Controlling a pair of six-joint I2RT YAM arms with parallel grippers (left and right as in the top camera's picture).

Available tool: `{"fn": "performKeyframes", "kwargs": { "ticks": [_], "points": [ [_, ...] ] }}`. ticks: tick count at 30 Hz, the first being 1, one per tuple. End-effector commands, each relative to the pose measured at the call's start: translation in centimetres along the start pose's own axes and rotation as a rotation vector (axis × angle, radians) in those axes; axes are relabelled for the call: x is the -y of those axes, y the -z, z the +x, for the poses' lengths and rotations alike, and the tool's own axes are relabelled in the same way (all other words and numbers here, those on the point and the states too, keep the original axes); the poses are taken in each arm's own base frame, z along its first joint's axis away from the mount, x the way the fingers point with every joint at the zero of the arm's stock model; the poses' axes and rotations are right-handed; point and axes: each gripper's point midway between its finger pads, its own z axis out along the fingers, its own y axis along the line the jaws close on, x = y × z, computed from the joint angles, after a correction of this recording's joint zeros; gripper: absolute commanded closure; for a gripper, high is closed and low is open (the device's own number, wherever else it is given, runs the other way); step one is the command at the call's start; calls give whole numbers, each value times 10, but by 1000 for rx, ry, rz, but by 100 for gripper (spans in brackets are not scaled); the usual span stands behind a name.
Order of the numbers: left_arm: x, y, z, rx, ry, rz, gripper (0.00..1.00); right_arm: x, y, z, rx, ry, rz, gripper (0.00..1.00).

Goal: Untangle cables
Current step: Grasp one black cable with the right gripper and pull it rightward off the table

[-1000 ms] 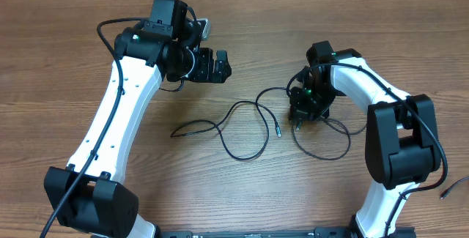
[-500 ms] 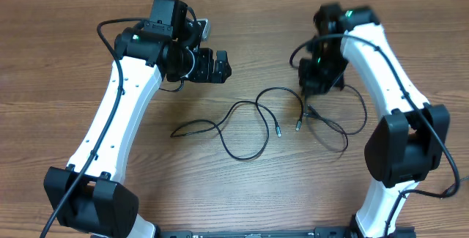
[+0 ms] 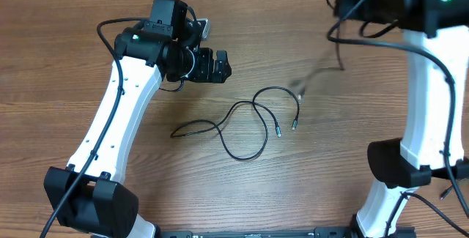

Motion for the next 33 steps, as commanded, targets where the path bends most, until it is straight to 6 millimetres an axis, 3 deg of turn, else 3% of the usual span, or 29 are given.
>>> {"fn": "performKeyframes", "kwargs": {
  "ticks": [1, 5, 11, 12, 15, 19, 27, 33],
  "points": [
    [1, -1, -3, 4, -9, -5, 0, 42, 47, -33, 212, -32, 196, 96],
    [1, -1, -3, 4, -9, -5, 0, 73, 71, -45, 296, -96, 282, 96],
    [1, -1, -3, 4, -9, -5, 0, 122, 84, -52, 330, -184, 368, 96],
    [1, -1, -3, 4, -10, -5, 0, 139, 88, -51, 337, -247, 395, 96],
    [1, -1, -3, 4, -9, -5, 0, 163, 94, -50, 357, -346, 430, 96],
    [1, -1, -3, 4, -10, -5, 0, 209, 109, -45, 375, -432, 514, 96],
    [1, -1, -3, 4, -9, -5, 0, 266, 132, -33, 396, -538, 625, 96],
    [1, -1, -3, 4, -9, -5, 0, 316, 146, -13, 376, -634, 723, 96]
  ]
}}
